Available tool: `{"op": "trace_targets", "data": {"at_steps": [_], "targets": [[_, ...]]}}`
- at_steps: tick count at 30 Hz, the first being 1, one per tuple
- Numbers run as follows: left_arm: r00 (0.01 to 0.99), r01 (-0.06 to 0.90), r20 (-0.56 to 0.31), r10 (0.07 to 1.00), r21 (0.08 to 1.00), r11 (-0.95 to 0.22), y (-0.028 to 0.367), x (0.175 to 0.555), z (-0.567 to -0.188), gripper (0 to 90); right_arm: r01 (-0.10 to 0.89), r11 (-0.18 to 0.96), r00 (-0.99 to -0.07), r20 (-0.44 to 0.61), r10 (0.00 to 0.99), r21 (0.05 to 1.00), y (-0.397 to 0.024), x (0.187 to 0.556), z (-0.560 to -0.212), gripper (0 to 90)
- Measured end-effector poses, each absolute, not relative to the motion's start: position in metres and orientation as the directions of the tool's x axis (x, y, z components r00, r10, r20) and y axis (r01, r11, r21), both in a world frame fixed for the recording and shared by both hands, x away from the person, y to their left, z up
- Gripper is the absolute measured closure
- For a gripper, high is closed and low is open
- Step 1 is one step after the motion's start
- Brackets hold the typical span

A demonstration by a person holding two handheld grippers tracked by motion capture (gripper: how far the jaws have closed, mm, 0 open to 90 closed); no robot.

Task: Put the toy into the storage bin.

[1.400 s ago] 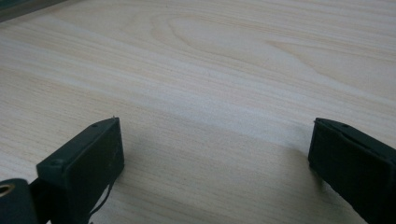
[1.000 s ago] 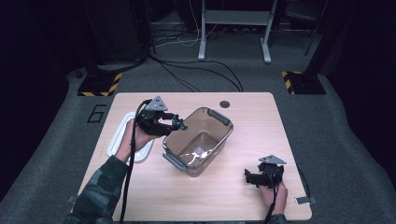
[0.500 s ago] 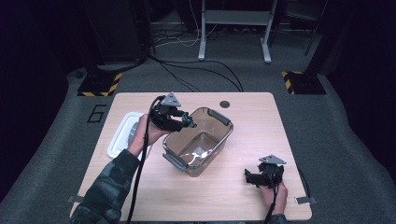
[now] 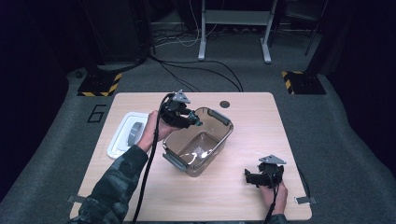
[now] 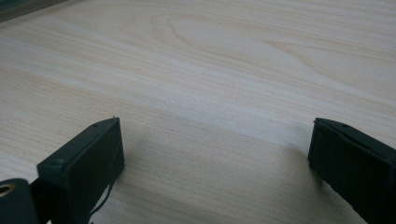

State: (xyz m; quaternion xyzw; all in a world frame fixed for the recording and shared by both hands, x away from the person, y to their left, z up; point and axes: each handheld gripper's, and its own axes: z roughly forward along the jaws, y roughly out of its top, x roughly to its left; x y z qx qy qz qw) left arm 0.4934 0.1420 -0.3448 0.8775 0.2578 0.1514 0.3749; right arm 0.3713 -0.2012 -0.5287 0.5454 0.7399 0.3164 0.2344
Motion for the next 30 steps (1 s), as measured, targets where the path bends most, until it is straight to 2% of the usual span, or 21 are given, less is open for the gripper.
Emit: {"op": "trace_targets", "data": {"at_steps": [30], "targets": [[0.796, 0.43, 0.076, 0.601, 0.628, -0.649, 0.087, 0.524, -0.366, 49.9, 0.657, 0.206, -0.298, -0.002, 0.955, 0.725, -0.201, 0.371, -0.529, 3.0]]}}
